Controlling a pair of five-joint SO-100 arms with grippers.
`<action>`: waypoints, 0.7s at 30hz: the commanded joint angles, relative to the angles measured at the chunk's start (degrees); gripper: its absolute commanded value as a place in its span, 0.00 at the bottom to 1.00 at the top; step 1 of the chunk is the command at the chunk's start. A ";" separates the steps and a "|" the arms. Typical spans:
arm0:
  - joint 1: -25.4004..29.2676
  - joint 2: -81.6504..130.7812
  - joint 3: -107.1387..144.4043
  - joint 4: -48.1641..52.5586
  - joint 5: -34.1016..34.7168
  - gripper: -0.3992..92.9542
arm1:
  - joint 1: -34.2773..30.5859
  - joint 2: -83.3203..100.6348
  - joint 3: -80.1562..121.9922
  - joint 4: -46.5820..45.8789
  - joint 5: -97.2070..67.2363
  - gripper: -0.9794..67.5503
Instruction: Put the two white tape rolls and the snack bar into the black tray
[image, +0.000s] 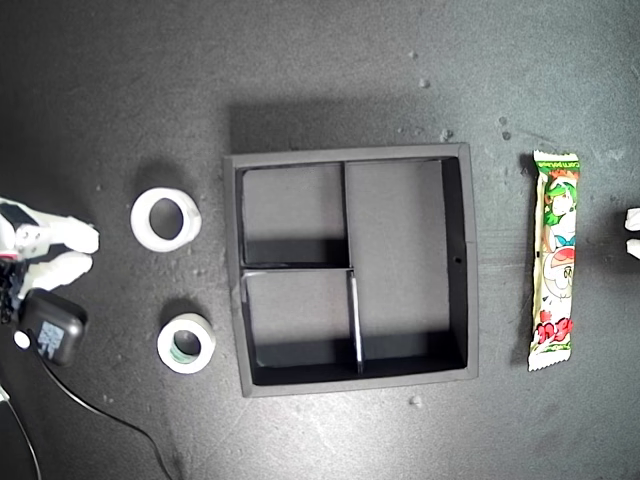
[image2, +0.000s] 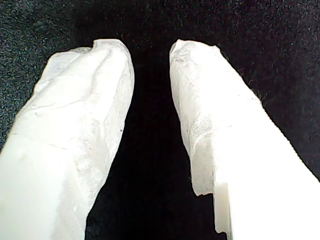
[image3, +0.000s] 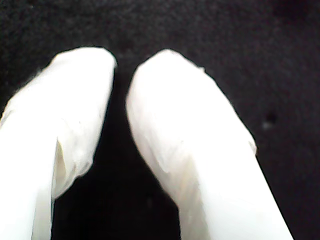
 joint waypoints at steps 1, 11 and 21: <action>-3.43 3.08 3.60 2.11 0.09 0.01 | 1.85 0.44 0.62 0.09 -14.33 0.01; -4.04 3.08 3.60 2.11 0.62 0.01 | 1.14 0.44 0.62 0.09 -14.33 0.01; -2.29 3.08 3.60 1.93 -3.34 0.01 | 1.23 0.44 0.62 0.09 -14.24 0.01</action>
